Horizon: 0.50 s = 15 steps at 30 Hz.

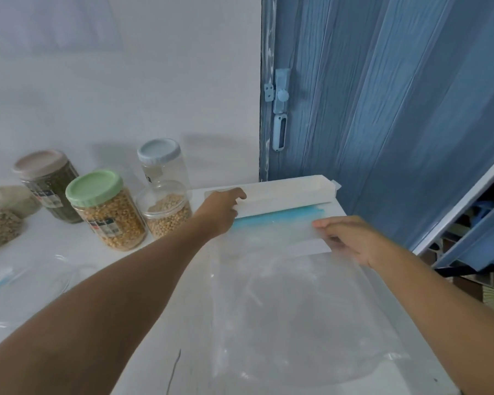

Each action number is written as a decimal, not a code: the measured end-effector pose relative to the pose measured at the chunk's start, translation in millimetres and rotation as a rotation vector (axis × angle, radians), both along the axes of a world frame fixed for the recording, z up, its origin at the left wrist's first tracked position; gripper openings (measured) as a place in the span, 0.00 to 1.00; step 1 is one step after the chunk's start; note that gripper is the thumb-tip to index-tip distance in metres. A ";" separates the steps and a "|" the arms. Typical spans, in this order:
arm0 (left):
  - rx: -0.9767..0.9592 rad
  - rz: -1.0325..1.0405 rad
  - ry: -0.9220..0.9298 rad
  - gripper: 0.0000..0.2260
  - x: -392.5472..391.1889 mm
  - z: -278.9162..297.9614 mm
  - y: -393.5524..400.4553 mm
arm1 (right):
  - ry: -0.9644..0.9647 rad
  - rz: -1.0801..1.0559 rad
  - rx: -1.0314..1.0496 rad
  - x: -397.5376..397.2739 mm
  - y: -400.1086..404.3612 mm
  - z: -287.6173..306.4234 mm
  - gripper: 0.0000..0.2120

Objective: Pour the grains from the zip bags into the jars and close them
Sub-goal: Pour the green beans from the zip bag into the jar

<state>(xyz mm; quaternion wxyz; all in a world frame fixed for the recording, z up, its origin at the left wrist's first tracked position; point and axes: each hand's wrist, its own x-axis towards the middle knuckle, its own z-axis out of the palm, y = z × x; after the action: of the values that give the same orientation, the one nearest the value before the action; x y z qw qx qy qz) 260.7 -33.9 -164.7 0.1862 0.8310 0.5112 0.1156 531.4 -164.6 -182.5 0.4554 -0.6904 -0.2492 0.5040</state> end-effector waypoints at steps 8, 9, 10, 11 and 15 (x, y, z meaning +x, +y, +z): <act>0.026 -0.085 -0.035 0.16 1.1 14.1 6.3 | -0.065 0.023 -0.013 4.7 18.3 -3.3 0.08; 0.027 -0.093 -0.034 0.16 1.4 14.2 5.5 | -0.086 0.028 -0.016 4.6 20.8 -3.1 0.08; 0.027 -0.102 -0.029 0.16 1.9 13.9 4.9 | -0.104 0.029 -0.016 4.7 23.2 -3.0 0.08; 0.024 -0.108 -0.021 0.16 1.9 13.2 4.6 | -0.124 0.035 -0.014 3.8 24.7 -3.0 0.10; -0.006 -0.100 0.021 0.18 1.7 5.2 -0.3 | -0.265 0.130 -0.018 -1.8 25.2 -1.1 0.14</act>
<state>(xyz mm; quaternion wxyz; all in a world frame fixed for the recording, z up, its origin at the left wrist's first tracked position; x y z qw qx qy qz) 262.4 -34.2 -159.5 0.1888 0.8562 0.4712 0.0960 529.6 -139.4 -183.6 0.3786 -0.7373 -0.3469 0.4391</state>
